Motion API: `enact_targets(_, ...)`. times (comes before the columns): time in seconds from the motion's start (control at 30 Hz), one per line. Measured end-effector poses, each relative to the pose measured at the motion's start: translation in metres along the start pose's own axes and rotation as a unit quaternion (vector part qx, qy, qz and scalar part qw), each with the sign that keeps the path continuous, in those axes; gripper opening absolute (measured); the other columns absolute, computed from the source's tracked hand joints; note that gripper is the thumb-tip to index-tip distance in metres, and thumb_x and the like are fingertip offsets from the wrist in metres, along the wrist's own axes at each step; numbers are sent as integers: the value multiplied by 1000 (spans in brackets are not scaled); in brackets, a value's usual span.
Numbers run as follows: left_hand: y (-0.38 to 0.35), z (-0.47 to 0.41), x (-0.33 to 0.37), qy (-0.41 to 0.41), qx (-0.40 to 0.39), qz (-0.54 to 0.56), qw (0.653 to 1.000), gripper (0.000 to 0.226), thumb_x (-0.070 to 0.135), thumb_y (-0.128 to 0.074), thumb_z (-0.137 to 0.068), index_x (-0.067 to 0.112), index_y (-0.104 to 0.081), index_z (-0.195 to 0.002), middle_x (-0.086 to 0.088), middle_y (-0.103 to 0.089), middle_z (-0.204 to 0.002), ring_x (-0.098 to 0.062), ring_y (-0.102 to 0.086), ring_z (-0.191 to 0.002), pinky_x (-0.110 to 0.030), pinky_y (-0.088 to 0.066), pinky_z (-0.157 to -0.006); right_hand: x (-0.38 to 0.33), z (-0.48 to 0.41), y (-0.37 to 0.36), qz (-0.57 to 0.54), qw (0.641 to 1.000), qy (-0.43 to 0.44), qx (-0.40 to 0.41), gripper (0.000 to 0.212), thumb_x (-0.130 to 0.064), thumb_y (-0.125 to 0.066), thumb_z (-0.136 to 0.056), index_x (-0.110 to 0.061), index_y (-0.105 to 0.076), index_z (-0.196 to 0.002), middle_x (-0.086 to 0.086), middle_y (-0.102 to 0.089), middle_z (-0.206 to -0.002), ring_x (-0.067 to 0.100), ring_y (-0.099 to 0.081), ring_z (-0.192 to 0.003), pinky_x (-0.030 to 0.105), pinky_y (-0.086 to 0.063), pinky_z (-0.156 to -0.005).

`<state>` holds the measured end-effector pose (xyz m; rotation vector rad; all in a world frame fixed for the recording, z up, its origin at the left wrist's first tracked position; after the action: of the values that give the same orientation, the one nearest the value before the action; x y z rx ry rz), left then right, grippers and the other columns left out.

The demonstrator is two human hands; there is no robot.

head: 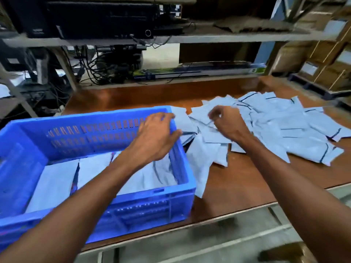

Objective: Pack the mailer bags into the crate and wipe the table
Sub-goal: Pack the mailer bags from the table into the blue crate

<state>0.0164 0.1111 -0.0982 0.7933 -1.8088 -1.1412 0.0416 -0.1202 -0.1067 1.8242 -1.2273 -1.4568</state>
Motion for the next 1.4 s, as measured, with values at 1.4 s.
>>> enact_targets(1.4, -228, 55, 69, 218, -121, -113, 962, 63, 51, -30, -101, 37, -3, -156, -15, 4, -164, -36, -8, -149, -55, -10, -118, 198, 116, -37, 217, 940, 125, -233, 61, -8, -51, -85, -36, -49, -139, -8, -43, -150, 22, -49, -127, 44, -35, -108)
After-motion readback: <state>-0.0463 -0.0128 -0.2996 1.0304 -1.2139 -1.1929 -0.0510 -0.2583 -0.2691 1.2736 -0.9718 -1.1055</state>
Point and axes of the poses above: each hand's wrist, its own z-axis away from the middle knuckle, its own y-axis out of the back of the hand, x = y × z, the point moved 5 cm from there along -z, towards the middle knuckle
